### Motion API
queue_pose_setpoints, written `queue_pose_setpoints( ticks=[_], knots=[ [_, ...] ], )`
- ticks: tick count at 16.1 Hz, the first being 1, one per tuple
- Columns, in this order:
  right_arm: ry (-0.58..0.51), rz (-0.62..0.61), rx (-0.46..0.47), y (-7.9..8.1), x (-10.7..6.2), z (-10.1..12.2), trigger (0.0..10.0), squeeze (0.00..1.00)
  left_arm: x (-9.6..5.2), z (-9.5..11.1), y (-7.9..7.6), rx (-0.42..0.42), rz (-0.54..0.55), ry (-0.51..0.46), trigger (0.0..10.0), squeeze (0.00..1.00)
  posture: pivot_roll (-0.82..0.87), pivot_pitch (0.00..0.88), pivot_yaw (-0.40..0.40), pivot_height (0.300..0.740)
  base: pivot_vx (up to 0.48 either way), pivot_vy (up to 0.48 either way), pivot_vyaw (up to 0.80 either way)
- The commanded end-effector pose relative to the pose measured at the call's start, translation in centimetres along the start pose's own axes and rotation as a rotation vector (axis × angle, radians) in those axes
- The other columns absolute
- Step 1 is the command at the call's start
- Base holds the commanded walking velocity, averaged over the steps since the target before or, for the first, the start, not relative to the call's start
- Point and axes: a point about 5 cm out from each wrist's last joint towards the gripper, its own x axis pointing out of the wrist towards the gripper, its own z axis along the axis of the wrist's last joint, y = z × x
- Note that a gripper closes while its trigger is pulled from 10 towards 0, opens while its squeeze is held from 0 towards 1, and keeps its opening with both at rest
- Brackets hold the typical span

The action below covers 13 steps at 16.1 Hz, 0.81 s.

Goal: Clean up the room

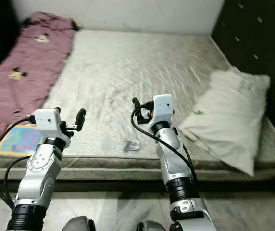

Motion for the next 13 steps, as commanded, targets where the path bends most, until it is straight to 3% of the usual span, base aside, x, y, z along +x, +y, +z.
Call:
queue_pose_setpoints(
  ticks=[1, 13],
  knots=[
    [-0.006, 0.000, 0.000, -0.17, 0.16, 0.28, 10.0, 0.00, -0.03, 0.23, -0.15, 0.001, -0.019, -0.013, 10.0, 0.00, 0.07, 0.000, -0.059, 0.740, 0.000, 0.000, 0.00],
    [-0.007, -0.015, -0.004, -0.47, 0.27, 0.37, 10.0, 0.00, 0.06, 0.26, -0.25, -0.004, -0.030, -0.012, 10.0, 0.00, 0.06, 0.000, -0.057, 0.740, 0.282, 0.000, 0.00]
  ],
)
